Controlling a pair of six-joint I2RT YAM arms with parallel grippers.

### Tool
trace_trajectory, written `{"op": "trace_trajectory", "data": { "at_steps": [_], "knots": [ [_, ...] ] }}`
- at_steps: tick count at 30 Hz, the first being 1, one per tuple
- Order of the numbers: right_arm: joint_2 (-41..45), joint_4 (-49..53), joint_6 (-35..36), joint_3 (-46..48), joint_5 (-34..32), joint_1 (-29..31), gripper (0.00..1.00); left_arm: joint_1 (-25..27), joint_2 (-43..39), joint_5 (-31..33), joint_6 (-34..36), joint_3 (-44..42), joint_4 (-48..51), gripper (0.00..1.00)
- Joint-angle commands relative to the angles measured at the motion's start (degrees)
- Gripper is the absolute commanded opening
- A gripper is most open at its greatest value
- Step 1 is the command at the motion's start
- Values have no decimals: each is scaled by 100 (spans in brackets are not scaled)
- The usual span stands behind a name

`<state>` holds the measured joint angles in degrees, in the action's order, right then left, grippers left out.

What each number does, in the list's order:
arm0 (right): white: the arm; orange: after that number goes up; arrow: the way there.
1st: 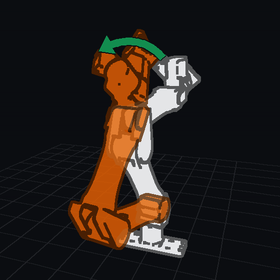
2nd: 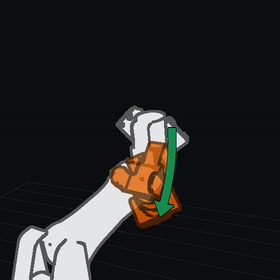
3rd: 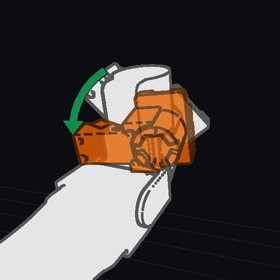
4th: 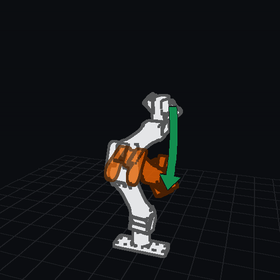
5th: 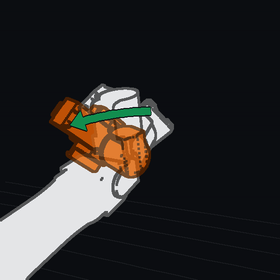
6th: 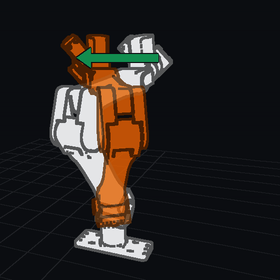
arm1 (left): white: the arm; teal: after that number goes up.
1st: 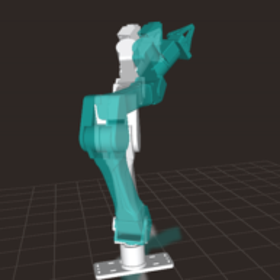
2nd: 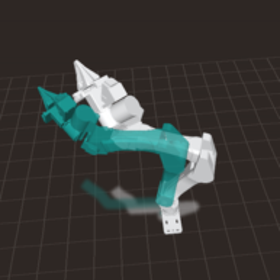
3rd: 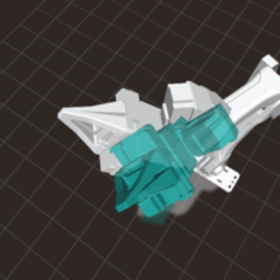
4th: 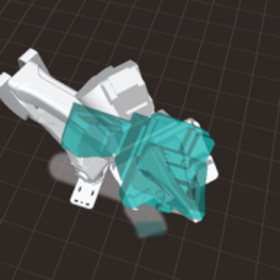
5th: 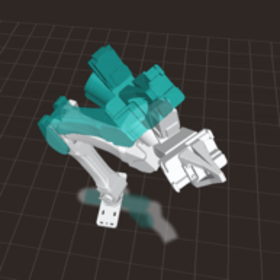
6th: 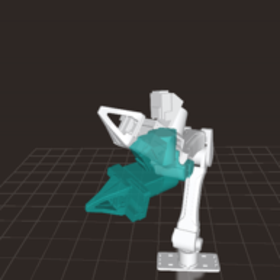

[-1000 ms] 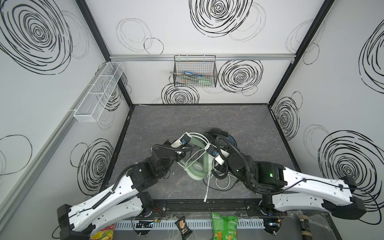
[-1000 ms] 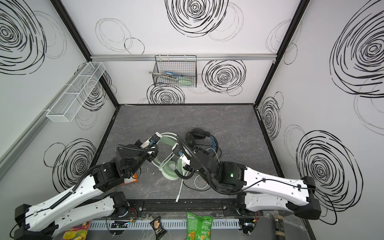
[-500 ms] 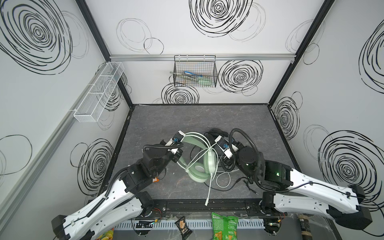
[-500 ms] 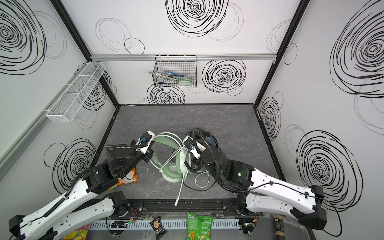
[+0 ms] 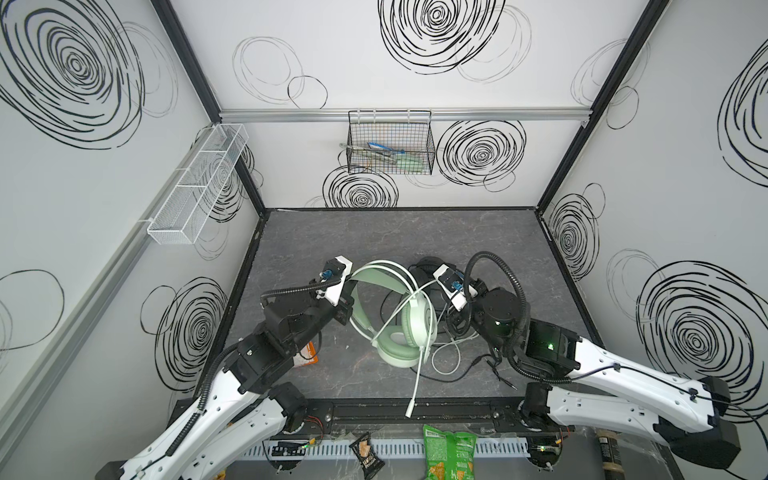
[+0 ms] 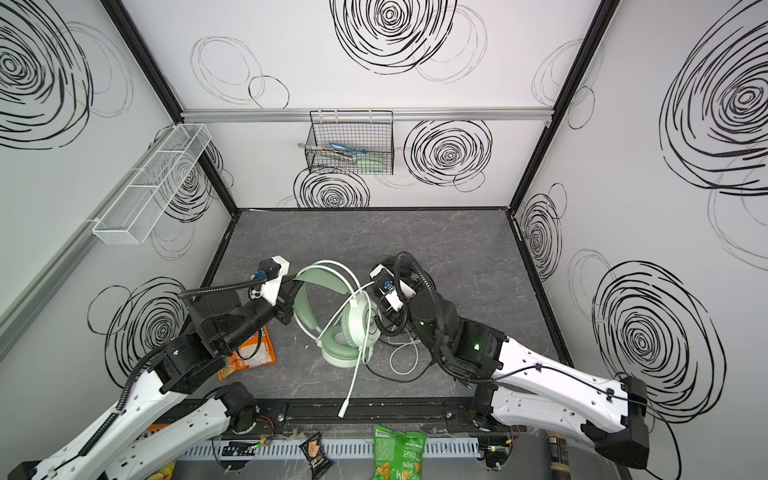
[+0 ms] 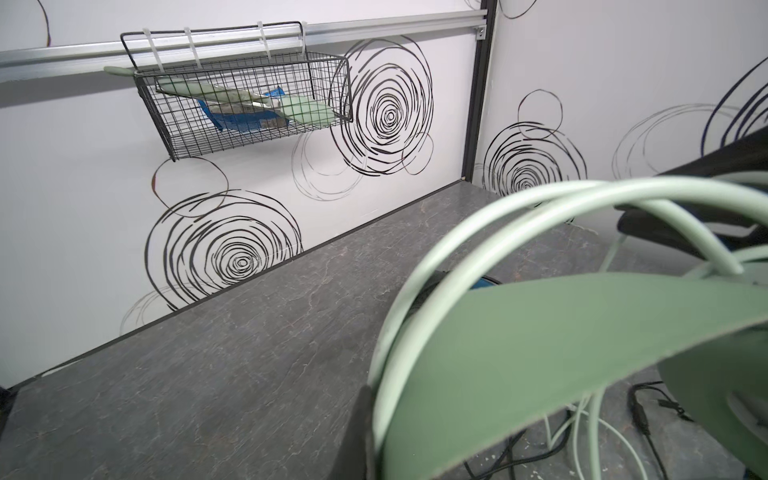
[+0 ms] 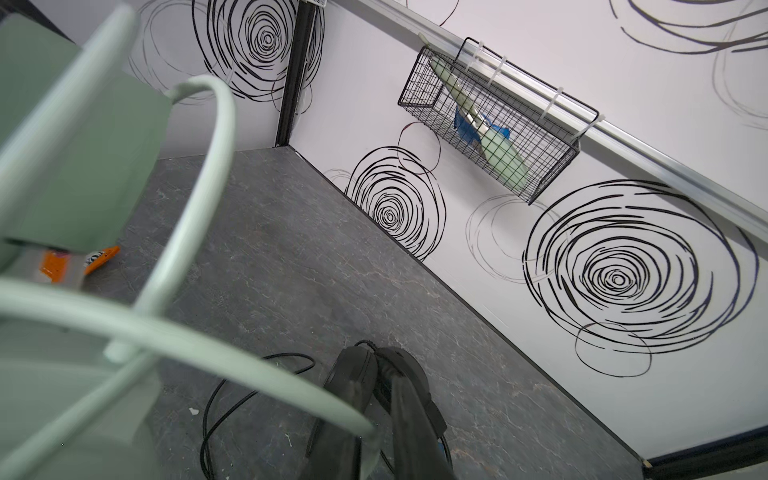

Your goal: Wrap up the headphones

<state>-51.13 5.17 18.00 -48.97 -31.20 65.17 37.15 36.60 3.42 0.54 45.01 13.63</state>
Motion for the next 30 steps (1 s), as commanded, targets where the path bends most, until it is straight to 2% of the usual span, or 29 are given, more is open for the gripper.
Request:
{"op": "trace_trajectory", "data": {
  "at_steps": [1,5,18,30],
  "knots": [
    [237,-567,-74,180,326,-156,20,-109,-127,-544,-716,304,-725,0],
    [434,-1025,-64,498,652,-264,24,-146,-105,-692,-995,427,-765,0],
    [506,-2131,-46,1199,1489,-527,26,-217,118,-992,-1792,1010,-859,0],
    [589,-3166,-190,1987,2204,-731,29,-225,162,-1190,-2362,1203,-1114,0]
  ]
}}
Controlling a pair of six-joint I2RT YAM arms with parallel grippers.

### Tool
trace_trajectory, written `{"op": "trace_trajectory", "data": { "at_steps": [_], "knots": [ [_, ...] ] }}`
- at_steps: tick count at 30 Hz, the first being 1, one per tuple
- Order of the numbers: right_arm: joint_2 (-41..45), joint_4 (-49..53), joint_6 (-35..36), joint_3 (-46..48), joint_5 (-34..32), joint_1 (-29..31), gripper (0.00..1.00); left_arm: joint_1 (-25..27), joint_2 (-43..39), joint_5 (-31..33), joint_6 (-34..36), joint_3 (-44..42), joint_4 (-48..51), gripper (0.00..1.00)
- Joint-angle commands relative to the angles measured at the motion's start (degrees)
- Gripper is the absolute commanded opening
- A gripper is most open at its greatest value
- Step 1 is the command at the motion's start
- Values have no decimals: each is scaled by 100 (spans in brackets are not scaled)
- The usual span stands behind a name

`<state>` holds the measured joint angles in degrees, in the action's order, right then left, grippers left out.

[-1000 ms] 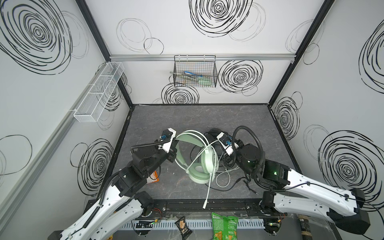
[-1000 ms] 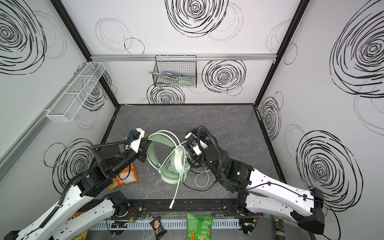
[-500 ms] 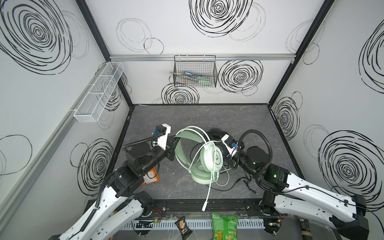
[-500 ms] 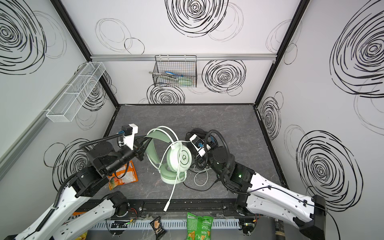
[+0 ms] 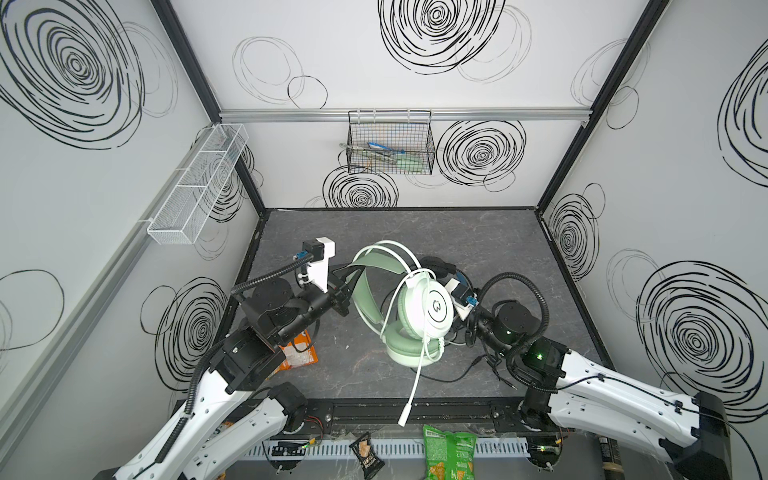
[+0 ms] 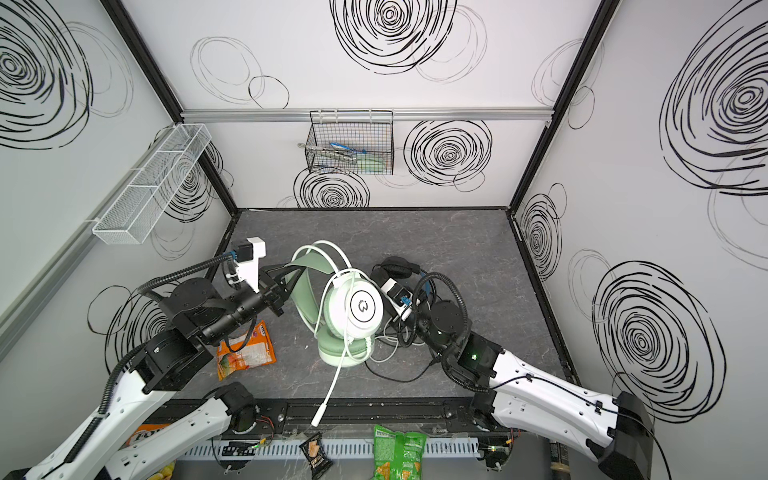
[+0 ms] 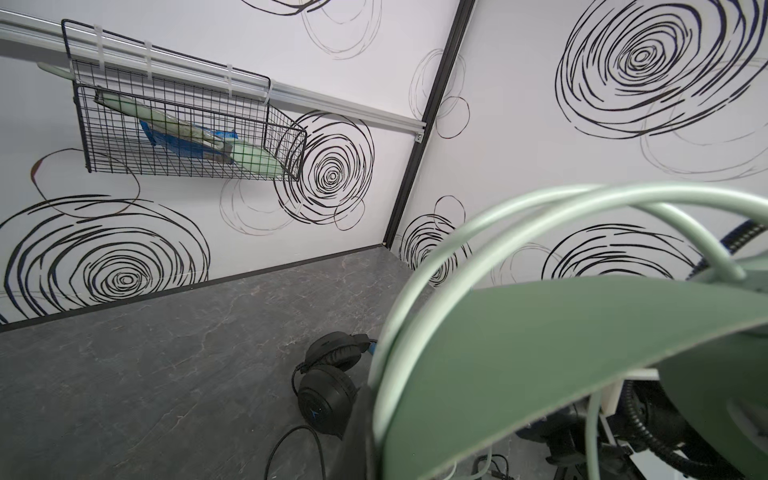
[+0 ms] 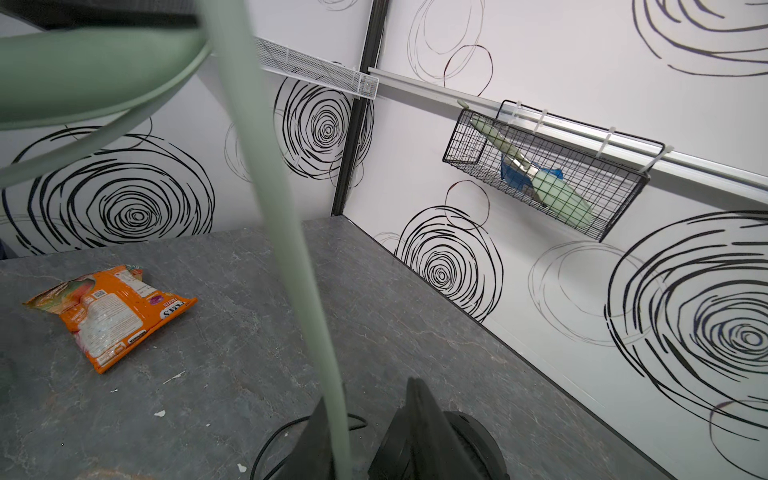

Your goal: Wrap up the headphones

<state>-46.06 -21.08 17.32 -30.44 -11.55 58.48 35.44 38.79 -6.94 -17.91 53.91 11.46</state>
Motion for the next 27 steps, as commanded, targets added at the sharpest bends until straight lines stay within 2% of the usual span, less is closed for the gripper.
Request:
{"op": "trace_trajectory", "data": {
  "at_steps": [1,10,19,27],
  "knots": [
    [80,-617,-154,196,273,-81,29,-55,-53,-158,-553,330,-901,0],
    [61,-1034,-308,611,423,-126,28,-68,-11,-121,-885,476,-1007,0],
    [7,-1225,-462,862,470,-143,17,-115,68,-90,-1262,687,-1132,0],
    [-251,-1386,-677,893,570,-151,18,-193,145,-117,-1578,739,-1359,0]
  ]
}}
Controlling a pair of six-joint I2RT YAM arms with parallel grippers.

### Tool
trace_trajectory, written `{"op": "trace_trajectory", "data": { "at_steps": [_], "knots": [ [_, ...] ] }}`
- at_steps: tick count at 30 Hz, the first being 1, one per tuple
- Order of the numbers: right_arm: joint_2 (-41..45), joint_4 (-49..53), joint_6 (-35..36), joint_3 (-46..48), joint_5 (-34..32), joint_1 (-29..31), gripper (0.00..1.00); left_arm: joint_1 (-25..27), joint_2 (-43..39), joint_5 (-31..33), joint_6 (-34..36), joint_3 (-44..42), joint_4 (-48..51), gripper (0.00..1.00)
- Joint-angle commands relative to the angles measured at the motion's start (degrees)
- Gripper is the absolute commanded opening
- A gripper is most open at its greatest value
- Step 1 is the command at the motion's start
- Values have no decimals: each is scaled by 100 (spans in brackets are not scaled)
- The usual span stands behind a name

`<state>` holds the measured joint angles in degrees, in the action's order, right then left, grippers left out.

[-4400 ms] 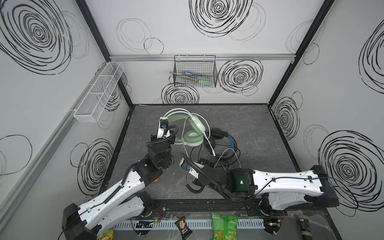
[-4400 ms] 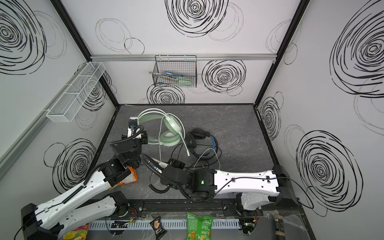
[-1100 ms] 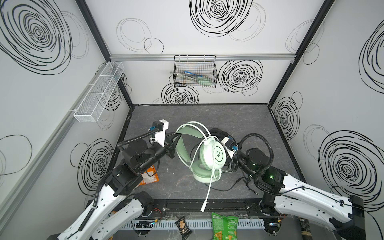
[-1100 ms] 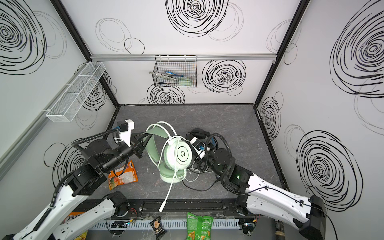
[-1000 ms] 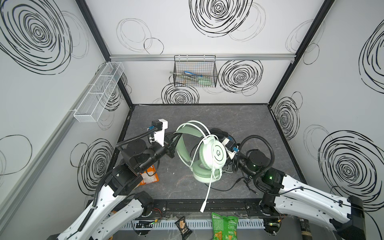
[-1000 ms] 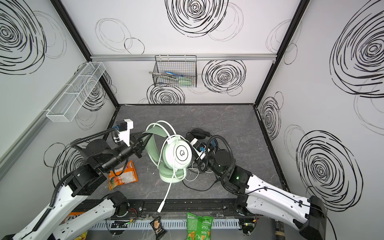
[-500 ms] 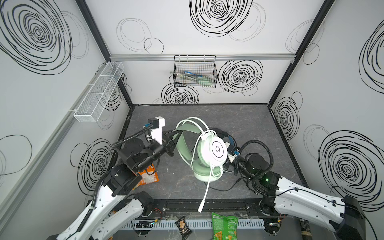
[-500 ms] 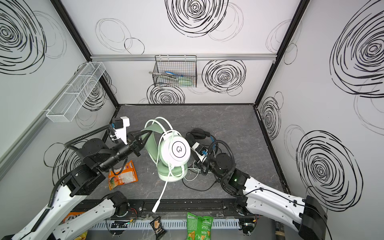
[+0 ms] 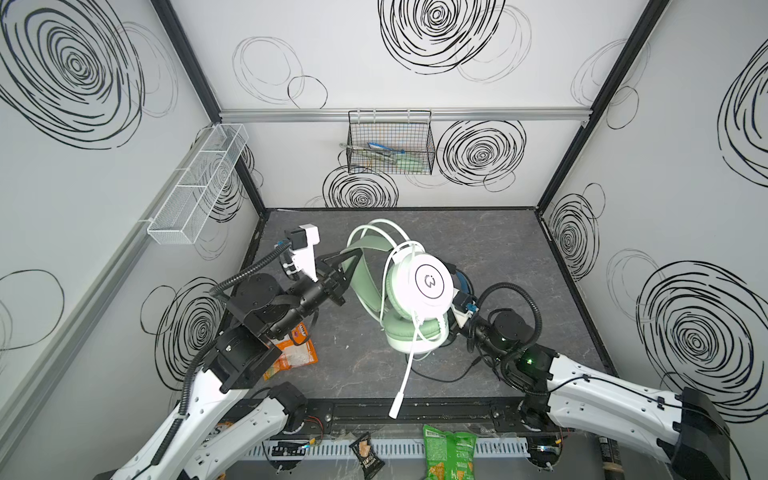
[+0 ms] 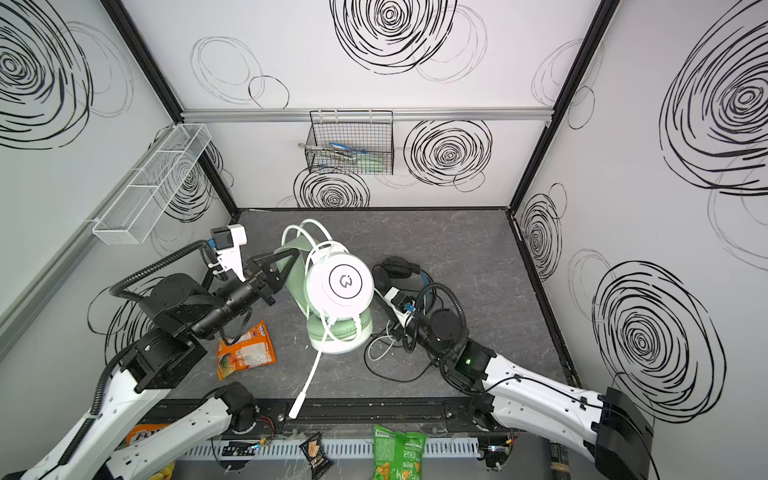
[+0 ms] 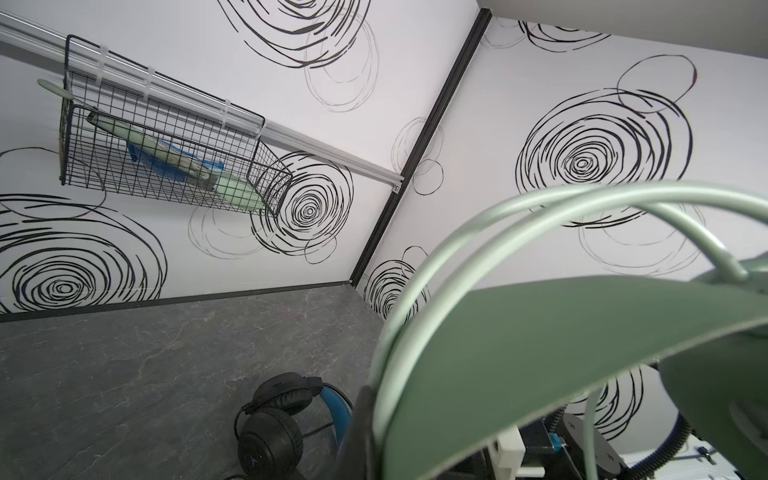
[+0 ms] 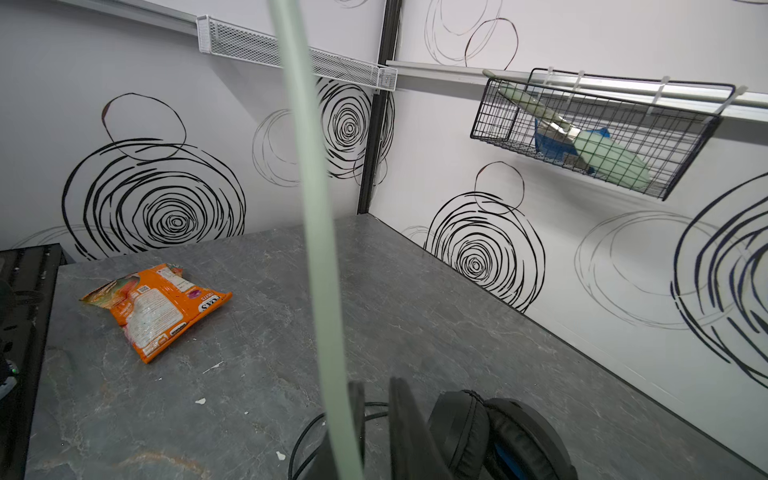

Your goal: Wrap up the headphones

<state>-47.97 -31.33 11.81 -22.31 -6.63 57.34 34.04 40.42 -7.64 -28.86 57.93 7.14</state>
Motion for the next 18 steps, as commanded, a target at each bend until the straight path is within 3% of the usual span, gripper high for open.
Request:
{"op": "trace_trajectory", "data": {
  "at_steps": [1,18],
  "knots": [
    [-82,-402,-135,101,93,-34,18,-51,-1,-66,-509,342,-941,0],
    [-215,-750,-375,469,228,-41,18,-213,98,11,-952,340,-1303,0]
  ]
}}
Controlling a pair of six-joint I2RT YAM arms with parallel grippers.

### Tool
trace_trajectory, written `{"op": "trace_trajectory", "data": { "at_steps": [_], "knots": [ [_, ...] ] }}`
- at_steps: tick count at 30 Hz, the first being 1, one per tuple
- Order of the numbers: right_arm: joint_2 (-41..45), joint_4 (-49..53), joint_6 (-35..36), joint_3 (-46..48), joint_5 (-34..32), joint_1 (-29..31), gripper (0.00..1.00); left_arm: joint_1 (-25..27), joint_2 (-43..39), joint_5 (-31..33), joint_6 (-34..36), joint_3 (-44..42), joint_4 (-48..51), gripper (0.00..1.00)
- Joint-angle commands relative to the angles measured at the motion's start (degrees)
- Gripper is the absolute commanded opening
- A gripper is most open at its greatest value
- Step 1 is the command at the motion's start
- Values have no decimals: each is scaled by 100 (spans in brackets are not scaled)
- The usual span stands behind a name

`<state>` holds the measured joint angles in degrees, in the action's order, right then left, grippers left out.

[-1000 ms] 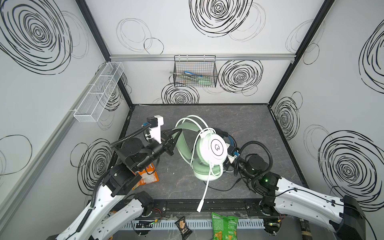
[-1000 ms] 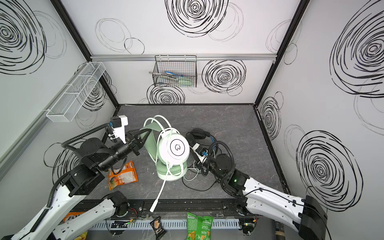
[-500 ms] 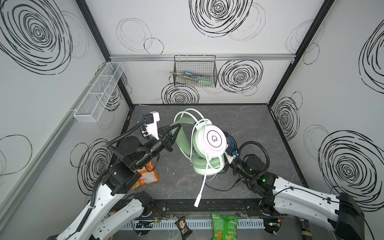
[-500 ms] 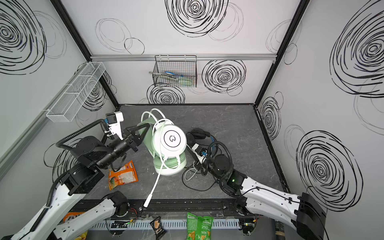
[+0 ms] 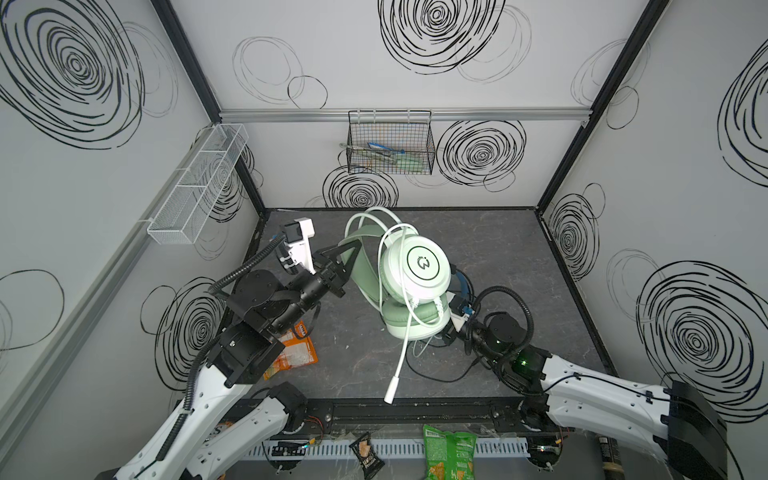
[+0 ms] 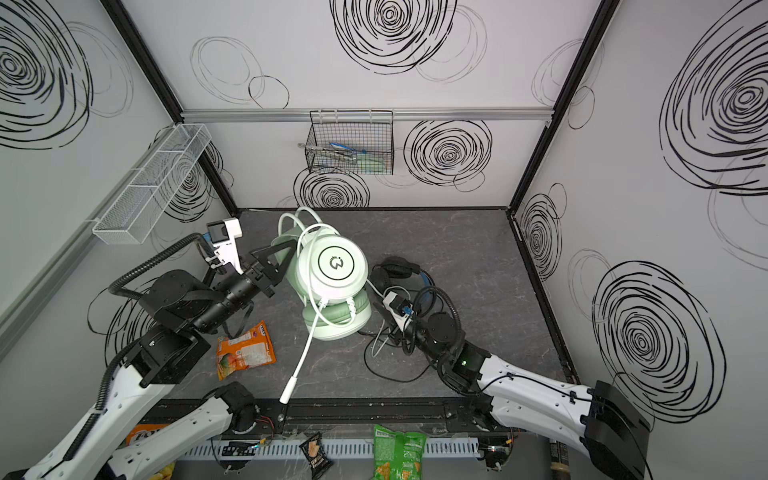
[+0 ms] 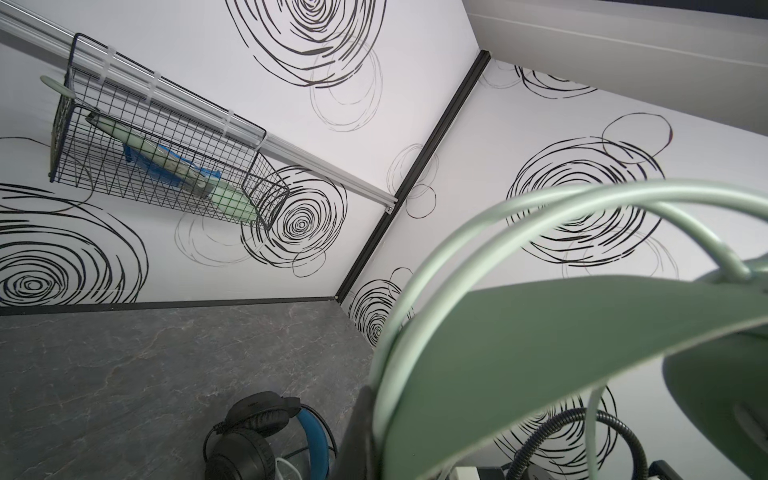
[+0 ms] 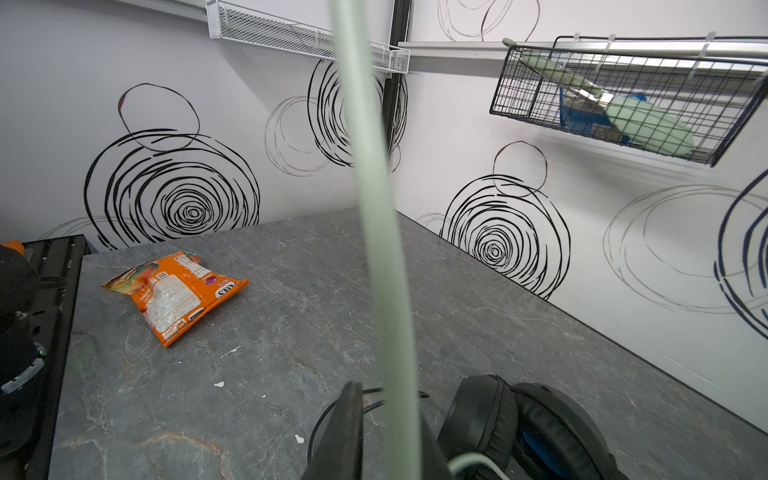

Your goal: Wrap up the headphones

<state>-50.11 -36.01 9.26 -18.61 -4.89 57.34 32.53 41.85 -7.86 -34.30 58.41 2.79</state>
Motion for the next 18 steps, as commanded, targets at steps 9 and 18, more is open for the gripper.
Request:
{"op": "trace_trajectory", "data": {
  "at_steps": [9,18],
  "knots": [
    [-151,-328,-347,147,98,-33,11,-189,-62,649,-792,248,-907,0],
    [-432,-319,-630,112,144,-26,4,-243,17,1219,-1152,173,-979,0]
  ]
}}
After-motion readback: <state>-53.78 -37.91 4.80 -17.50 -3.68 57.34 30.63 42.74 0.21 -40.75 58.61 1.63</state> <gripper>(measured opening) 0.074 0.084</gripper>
